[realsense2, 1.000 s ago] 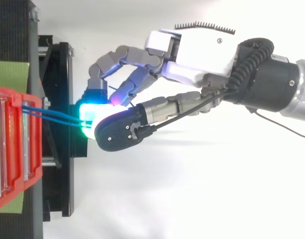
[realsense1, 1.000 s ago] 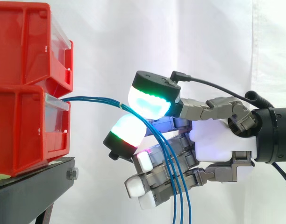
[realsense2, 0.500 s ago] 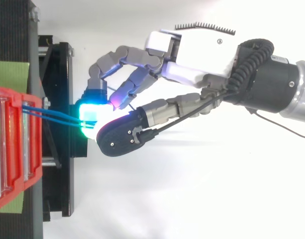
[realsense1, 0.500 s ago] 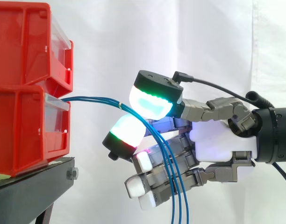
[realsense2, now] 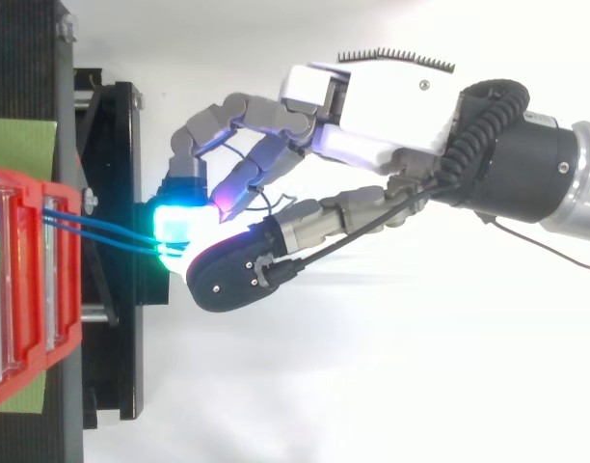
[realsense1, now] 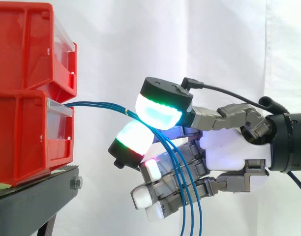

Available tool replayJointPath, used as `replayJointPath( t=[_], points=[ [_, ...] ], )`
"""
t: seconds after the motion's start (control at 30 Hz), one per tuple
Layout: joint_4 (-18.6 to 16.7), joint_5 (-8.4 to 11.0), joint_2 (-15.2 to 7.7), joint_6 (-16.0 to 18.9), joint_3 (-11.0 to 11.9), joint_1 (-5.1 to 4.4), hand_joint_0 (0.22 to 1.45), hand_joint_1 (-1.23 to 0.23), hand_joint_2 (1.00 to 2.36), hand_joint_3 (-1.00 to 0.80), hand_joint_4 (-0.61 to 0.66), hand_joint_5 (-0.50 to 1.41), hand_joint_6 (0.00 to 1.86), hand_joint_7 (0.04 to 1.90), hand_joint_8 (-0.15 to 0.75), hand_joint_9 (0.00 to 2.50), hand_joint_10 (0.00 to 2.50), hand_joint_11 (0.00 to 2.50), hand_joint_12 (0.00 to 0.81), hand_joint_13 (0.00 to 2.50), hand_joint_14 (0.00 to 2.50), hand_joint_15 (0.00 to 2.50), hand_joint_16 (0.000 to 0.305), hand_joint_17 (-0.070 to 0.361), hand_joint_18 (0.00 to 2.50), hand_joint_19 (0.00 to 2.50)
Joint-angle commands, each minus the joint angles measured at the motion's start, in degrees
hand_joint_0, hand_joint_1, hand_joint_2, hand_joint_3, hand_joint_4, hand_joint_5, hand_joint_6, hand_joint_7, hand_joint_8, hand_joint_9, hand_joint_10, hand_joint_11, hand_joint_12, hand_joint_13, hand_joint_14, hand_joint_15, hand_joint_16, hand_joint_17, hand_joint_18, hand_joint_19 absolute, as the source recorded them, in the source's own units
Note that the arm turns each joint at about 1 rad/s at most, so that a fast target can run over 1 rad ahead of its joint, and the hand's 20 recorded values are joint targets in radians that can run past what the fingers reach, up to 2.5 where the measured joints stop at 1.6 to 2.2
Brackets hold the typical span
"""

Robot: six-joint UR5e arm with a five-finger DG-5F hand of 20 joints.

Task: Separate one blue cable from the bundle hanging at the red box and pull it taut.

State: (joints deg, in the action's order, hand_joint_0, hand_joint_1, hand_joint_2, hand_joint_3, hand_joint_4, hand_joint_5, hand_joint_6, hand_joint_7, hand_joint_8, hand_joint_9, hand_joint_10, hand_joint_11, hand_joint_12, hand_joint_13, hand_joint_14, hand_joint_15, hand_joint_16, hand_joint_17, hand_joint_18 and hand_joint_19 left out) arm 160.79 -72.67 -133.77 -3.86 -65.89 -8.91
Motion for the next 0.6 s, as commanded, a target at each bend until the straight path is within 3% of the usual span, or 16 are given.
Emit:
replayJointPath(
  t=[0.0, 0.37, 0.43, 0.57],
  points=[
    [0.0, -0.01, 0.0, 0.0, 0.0, -0.06, 0.8, -0.86, 1.0, -0.5, -0.04, -0.21, 0.95, 1.09, 0.257, 1.0, 0.02, 0.86, 0.294, 0.88, 0.02, 0.49, 0.036, 0.08, 0.64, 0.48],
    [0.1, -0.19, 0.0, 0.3, 0.1, 0.3, 0.7, -0.89, 1.0, -0.5, 0.02, -0.19, 0.94, 1.04, 0.263, 1.01, 0.02, 0.86, 0.295, 0.88, 0.02, 0.49, 0.035, 0.079, 0.64, 0.48],
    [0.1, -0.19, 0.0, 0.3, 0.0, 0.3, 0.64, -0.84, 1.0, -0.5, 0.05, -0.19, 0.95, 0.95, 0.268, 1.01, 0.02, 0.86, 0.298, 0.88, 0.02, 0.5, 0.035, 0.079, 0.64, 0.5],
    [0.0, -0.01, 0.0, 0.1, 0.0, 0.12, 0.61, -0.7, 1.0, -0.5, 0.07, -0.19, 0.93, 0.96, 0.277, 1.02, 0.02, 0.85, 0.307, 0.88, 0.02, 0.49, 0.035, 0.079, 0.64, 0.51]
  ],
)
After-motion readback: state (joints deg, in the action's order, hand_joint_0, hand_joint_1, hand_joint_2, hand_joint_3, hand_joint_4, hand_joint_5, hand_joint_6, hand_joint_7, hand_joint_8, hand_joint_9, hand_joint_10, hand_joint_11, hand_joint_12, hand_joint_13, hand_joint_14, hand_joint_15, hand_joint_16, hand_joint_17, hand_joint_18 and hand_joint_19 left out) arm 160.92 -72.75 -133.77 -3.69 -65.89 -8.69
